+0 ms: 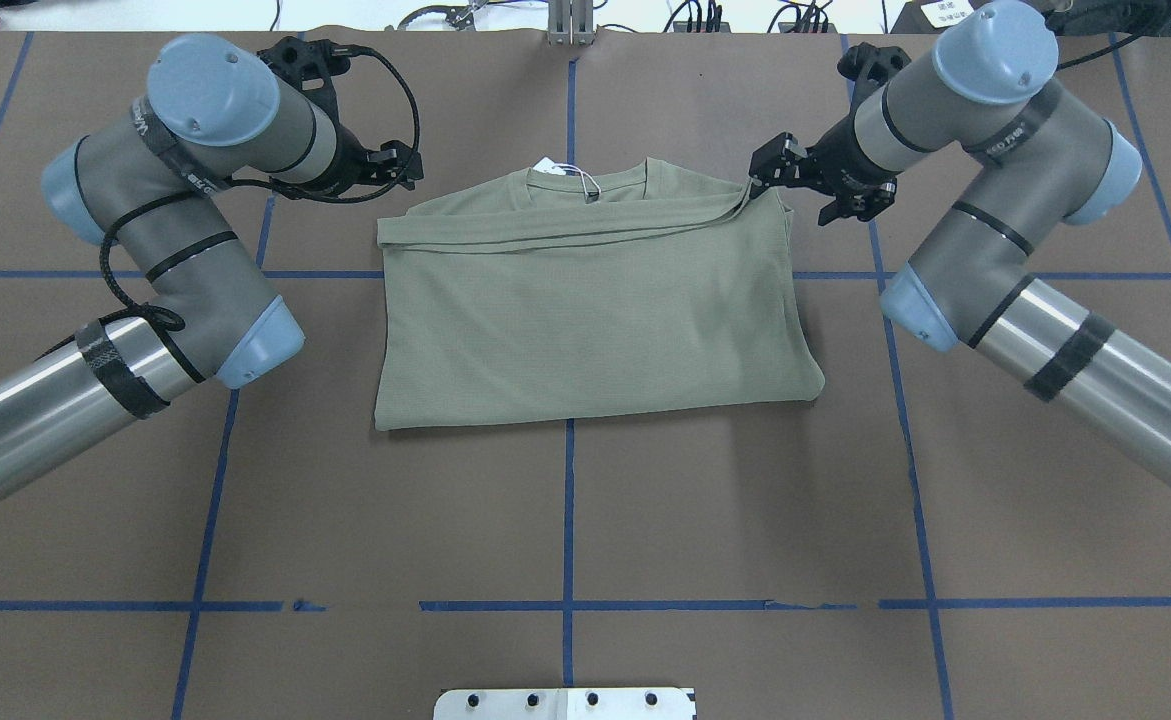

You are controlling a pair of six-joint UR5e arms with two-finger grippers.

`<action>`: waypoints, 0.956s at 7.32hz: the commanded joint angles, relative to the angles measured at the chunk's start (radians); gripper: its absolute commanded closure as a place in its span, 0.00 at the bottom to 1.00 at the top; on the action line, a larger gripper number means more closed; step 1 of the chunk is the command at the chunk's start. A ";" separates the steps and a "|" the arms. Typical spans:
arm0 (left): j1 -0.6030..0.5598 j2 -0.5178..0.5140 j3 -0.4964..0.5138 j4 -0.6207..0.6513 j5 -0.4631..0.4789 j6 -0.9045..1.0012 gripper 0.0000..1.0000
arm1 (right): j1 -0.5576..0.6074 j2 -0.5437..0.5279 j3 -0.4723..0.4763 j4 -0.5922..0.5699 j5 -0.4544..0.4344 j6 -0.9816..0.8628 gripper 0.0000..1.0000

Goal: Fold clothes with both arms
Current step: 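Move the right gripper to the folded shirt's side edge and grasp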

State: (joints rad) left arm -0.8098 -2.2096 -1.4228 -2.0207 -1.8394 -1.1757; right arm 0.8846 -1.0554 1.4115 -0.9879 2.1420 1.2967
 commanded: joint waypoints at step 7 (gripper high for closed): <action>0.006 0.015 -0.027 0.000 0.002 -0.022 0.01 | -0.194 -0.249 0.237 -0.037 -0.088 0.047 0.25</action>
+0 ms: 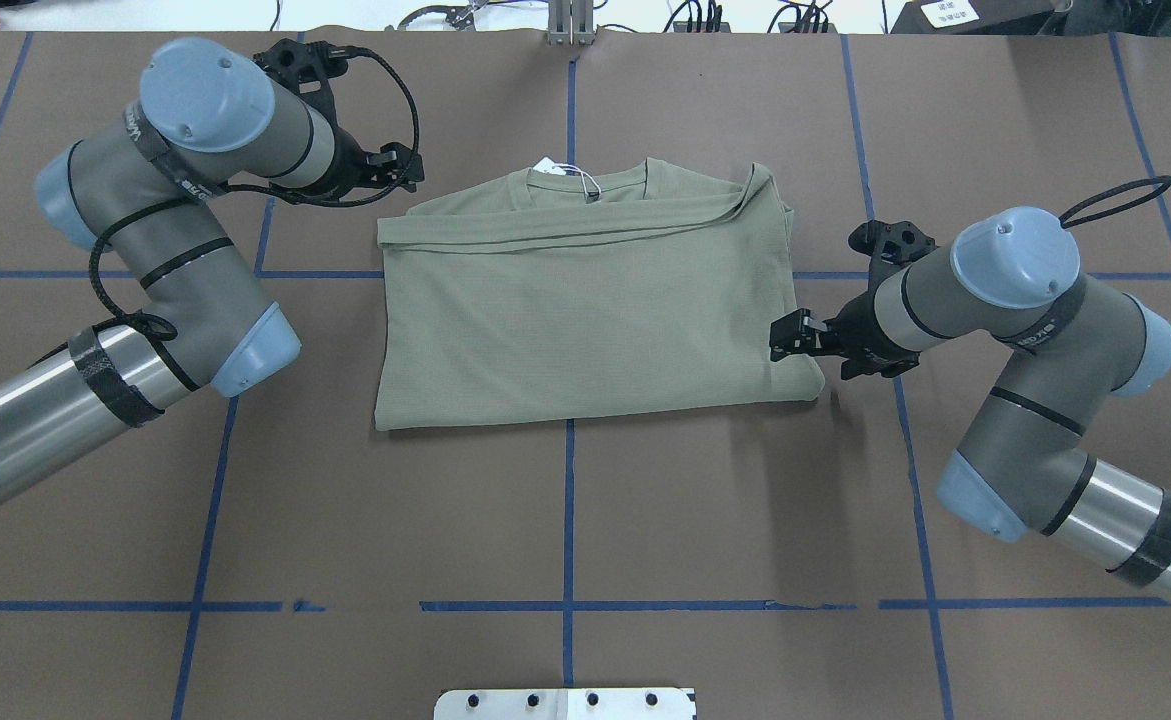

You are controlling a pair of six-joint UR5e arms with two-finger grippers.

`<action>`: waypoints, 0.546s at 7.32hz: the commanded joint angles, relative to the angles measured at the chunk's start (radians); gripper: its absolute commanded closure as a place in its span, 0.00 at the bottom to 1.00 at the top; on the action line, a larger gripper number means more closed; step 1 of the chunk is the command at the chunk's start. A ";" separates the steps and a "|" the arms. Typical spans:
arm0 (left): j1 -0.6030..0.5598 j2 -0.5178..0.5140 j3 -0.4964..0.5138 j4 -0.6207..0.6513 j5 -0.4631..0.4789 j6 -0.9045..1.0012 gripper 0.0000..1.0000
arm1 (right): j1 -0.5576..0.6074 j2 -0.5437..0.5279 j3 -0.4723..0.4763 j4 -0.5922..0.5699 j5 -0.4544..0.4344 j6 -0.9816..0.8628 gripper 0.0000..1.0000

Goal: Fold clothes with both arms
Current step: 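Move the right gripper to the folded shirt's side edge and grasp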

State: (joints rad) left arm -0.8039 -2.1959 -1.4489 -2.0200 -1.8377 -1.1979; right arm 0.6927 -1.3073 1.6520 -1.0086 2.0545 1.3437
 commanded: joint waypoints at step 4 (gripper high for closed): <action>0.002 0.013 0.001 -0.006 0.000 0.003 0.01 | -0.002 0.002 0.005 -0.025 0.006 -0.011 1.00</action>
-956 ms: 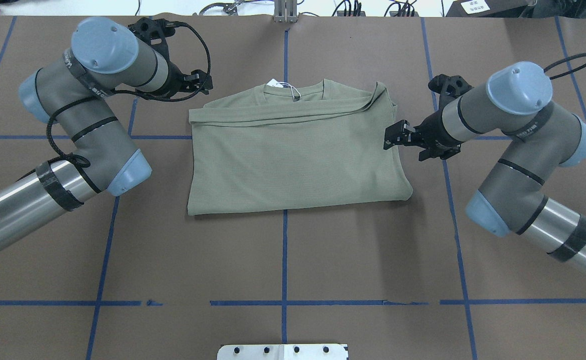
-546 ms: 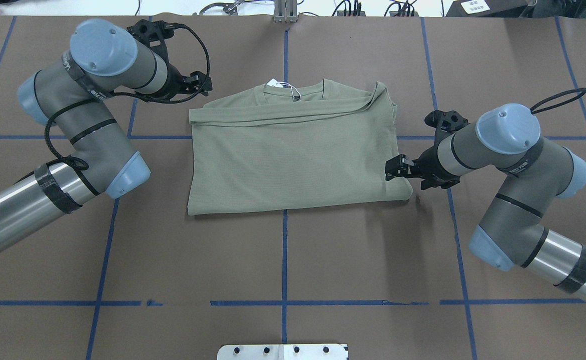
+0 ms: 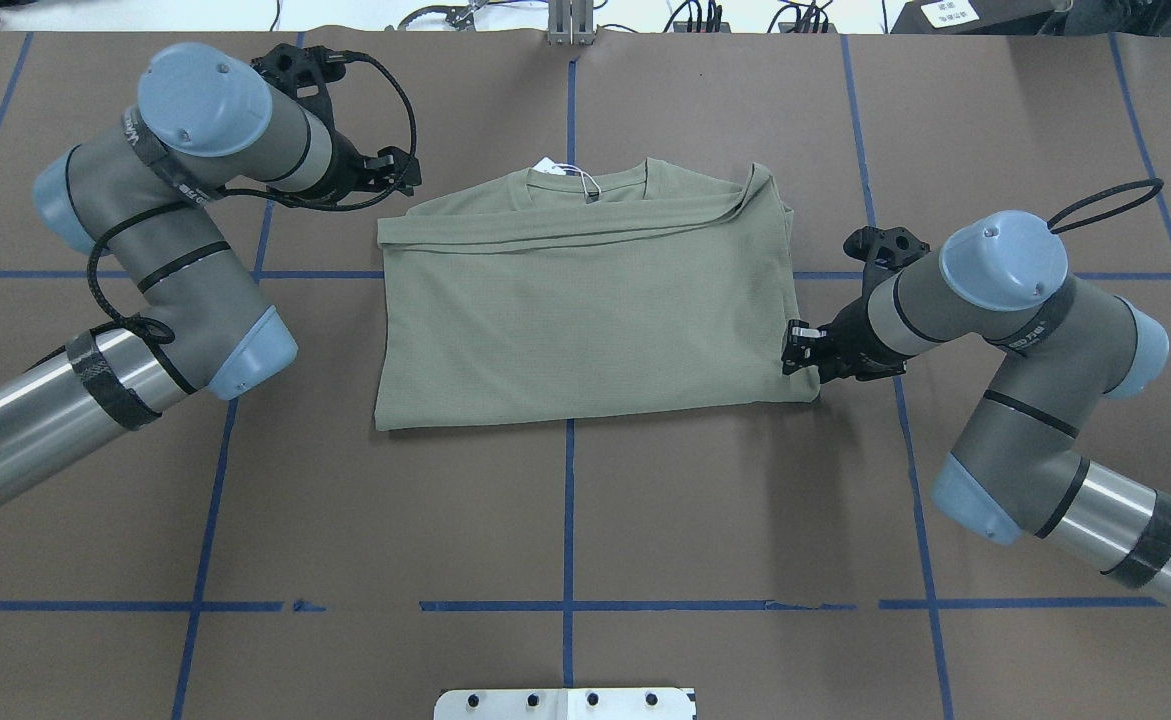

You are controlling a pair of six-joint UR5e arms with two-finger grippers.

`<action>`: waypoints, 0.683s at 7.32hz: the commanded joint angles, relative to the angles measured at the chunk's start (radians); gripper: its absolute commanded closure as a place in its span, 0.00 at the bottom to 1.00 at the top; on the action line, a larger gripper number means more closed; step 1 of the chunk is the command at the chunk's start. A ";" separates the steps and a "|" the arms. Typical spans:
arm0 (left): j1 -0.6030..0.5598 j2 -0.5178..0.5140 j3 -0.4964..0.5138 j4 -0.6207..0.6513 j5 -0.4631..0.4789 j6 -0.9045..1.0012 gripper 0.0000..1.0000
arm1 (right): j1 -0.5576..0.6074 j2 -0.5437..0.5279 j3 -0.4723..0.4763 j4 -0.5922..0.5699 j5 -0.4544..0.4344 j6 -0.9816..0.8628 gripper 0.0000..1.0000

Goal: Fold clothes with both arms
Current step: 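Move the right gripper to the folded shirt's side edge and grasp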

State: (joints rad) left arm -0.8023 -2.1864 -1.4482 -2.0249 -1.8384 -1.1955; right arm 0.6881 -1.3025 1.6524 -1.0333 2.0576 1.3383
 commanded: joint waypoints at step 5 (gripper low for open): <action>0.003 0.000 -0.011 -0.002 -0.002 -0.002 0.01 | -0.025 -0.220 0.223 0.002 0.004 -0.008 1.00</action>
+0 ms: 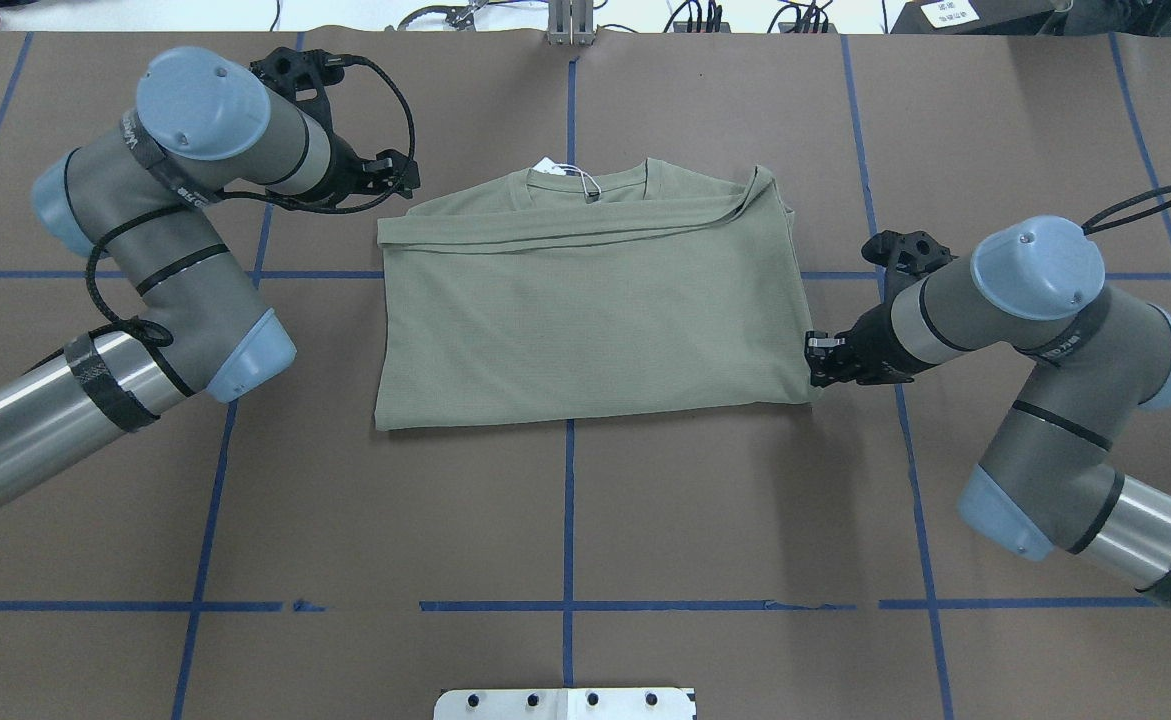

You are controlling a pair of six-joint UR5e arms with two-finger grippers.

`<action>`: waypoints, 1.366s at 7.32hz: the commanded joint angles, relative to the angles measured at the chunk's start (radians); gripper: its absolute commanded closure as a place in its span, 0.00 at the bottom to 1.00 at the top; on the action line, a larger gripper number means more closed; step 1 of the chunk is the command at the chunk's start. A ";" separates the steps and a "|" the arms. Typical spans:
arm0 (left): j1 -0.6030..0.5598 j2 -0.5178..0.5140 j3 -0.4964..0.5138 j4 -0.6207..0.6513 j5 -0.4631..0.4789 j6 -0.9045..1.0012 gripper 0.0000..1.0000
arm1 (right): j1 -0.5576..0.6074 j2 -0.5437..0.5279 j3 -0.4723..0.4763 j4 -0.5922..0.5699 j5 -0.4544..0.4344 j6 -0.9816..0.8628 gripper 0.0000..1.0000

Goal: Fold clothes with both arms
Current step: 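Drag the folded shirt with the right gripper toward the robot, rotating it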

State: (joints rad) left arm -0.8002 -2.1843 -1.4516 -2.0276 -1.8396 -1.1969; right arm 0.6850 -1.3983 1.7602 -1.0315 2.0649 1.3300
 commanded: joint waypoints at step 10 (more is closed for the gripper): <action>0.079 0.015 -0.117 0.009 0.066 -0.029 0.01 | -0.506 -0.461 0.504 0.059 0.015 0.304 0.00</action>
State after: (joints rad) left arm -0.7251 -2.1696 -1.5414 -2.0233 -1.7684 -1.2244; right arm 0.1432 -1.8616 2.2468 -0.9891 2.0744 1.6278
